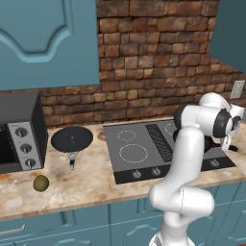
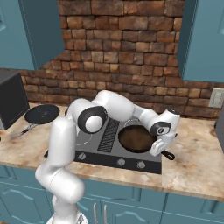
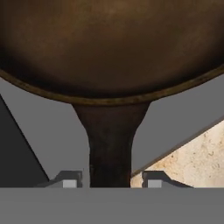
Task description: Place both pans onto different burners. Then place the potato and the steak on different pans.
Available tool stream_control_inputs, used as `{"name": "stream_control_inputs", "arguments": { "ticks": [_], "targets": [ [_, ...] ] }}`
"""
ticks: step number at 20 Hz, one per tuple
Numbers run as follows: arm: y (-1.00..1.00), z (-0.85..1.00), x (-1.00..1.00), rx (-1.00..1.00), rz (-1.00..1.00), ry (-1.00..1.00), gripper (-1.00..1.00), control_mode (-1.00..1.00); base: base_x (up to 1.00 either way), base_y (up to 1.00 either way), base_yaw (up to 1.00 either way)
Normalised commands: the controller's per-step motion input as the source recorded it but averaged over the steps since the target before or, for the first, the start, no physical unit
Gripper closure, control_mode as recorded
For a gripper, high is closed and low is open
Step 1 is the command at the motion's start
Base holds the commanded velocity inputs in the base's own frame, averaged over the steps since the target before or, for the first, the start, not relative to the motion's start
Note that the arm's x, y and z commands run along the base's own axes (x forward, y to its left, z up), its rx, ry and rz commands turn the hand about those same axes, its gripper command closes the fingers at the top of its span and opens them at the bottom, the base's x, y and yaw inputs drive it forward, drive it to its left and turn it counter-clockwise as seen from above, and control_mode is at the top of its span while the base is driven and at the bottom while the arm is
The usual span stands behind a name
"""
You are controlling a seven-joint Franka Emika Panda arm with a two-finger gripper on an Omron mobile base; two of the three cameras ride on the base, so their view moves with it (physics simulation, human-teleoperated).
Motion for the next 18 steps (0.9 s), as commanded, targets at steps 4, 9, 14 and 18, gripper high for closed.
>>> {"name": "stream_control_inputs", "arguments": {
  "ticks": [4,9,14,18],
  "targets": [
    [0.00,0.53,0.00,0.00,0.00,0.00,-1.00,-1.00,0.00,0.00,0.00],
    [0.15,0.79,-0.18,0.00,-0.02,0.02,-1.00,-1.00,0.00,0.00,0.00],
    [0.52,0.66,-0.38,0.00,-0.10,0.05,-1.00,-1.00,0.00,0.00,0.00],
    [0.80,0.45,-0.66,0.00,-0.18,0.04,-1.00,-1.00,0.00,0.00,0.00]
  ]
}}
